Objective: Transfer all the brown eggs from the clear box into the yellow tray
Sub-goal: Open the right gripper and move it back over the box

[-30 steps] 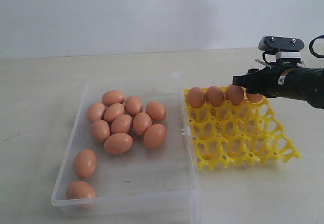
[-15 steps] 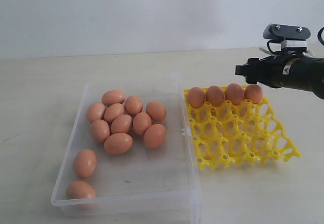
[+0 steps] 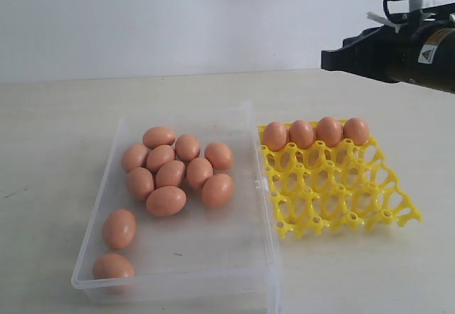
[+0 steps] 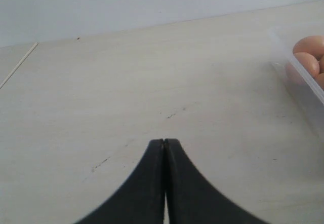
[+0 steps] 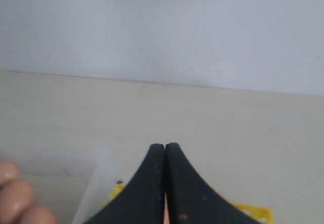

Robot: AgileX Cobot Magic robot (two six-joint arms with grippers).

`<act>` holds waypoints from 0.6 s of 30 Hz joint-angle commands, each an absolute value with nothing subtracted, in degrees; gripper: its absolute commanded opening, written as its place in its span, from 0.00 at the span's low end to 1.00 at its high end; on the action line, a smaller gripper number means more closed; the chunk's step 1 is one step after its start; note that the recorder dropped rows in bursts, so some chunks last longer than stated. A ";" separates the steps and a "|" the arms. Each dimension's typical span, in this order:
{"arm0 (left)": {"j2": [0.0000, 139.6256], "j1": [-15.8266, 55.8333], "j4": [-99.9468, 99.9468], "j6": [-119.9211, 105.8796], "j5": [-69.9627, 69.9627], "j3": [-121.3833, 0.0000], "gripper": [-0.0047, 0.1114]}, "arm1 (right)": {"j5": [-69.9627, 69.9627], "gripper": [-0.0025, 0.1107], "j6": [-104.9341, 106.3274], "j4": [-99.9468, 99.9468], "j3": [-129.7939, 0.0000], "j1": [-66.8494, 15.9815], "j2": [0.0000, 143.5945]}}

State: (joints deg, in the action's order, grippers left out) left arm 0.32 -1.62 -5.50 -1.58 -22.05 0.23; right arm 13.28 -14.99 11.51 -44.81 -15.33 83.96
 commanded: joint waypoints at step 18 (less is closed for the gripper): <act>0.00 -1.75 -5.44 -1.32 -21.69 0.00 0.04 | -30.65 0.08 -4.10 3.53 -62.42 -36.47 88.28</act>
